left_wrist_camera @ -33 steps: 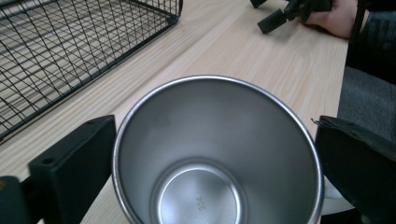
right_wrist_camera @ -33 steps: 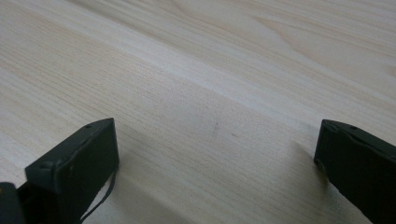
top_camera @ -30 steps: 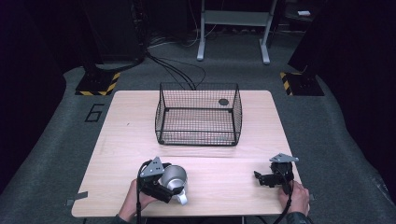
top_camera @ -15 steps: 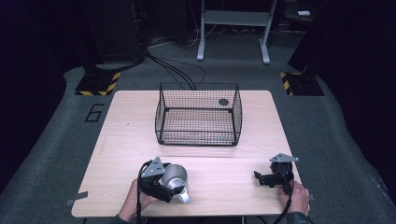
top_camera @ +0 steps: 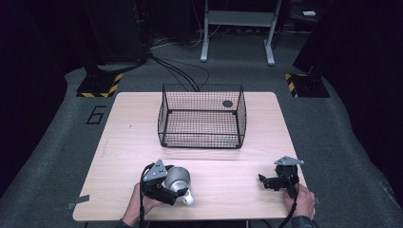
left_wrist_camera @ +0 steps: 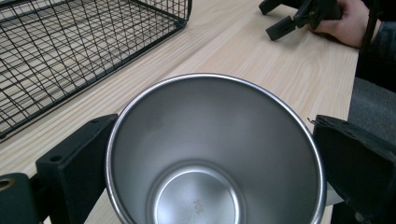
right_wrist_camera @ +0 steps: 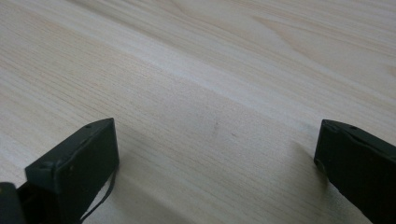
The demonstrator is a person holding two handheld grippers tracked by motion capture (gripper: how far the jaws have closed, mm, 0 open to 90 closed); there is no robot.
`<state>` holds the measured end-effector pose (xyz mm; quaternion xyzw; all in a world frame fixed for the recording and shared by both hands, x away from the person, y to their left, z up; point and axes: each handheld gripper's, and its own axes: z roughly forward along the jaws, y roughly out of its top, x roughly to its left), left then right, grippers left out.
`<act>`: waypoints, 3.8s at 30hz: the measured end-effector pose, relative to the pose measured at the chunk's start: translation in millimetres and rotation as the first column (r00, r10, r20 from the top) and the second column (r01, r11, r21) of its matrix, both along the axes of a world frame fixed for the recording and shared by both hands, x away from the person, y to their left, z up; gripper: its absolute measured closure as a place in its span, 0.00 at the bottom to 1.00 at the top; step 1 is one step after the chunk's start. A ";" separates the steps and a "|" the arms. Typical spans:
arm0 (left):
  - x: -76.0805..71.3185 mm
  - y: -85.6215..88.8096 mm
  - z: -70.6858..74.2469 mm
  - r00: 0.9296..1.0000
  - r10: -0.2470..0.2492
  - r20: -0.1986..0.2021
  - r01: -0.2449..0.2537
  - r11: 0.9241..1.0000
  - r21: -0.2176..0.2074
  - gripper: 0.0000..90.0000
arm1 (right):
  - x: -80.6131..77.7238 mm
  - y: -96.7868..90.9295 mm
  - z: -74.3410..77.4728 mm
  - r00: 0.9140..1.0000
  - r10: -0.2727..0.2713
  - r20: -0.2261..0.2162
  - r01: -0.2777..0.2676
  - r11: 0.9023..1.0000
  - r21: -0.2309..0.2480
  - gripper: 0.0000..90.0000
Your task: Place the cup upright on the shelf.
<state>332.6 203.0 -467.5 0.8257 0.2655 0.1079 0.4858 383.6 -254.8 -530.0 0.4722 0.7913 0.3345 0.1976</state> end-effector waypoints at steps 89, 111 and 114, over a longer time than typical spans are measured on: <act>77.5 -1.9 96.5 0.996 0.041 0.082 -0.036 0.997 -0.066 0.07 | 0.0 0.0 0.0 1.000 0.000 -0.001 0.000 1.000 -0.002 0.00; 110.4 -14.2 120.3 0.994 0.053 0.096 -0.047 0.997 -0.068 0.07 | 0.5 -0.4 -0.1 1.000 0.005 0.003 -0.005 1.000 -0.003 0.00; 115.6 -15.2 121.3 0.994 0.060 0.095 -0.054 0.996 -0.064 0.07 | 0.5 -0.4 -0.1 1.000 0.005 0.003 -0.005 1.000 -0.003 0.00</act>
